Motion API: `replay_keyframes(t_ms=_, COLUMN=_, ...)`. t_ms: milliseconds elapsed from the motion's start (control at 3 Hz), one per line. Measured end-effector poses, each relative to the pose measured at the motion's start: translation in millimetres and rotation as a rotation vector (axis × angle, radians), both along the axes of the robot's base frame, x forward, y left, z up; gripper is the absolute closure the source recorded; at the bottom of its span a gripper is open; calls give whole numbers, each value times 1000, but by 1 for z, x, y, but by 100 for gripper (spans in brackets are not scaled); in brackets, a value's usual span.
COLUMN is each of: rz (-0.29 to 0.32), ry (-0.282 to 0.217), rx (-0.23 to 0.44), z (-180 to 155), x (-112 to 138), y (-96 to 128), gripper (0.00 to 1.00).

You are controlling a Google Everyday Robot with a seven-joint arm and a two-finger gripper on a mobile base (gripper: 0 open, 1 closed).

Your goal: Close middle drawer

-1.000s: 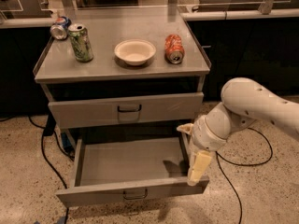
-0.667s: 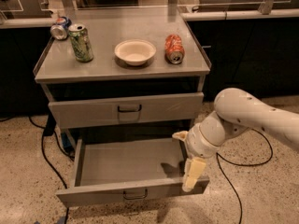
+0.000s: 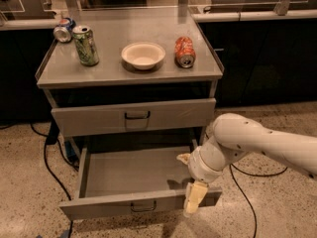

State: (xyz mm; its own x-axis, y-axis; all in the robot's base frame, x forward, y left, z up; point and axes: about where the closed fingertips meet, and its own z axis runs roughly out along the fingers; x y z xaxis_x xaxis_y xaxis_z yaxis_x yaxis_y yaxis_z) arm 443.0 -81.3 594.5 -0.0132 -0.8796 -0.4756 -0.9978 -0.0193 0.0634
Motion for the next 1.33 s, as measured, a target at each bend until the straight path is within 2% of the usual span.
replay_keyframes(t_ms=667, rz=1, ry=3, rx=11, z=-9, x=-2, y=3, gripper=0)
replay_keyframes(t_ms=1333, rz=23, ry=65, rx=59, z=-62, x=-11, y=25, gripper=0)
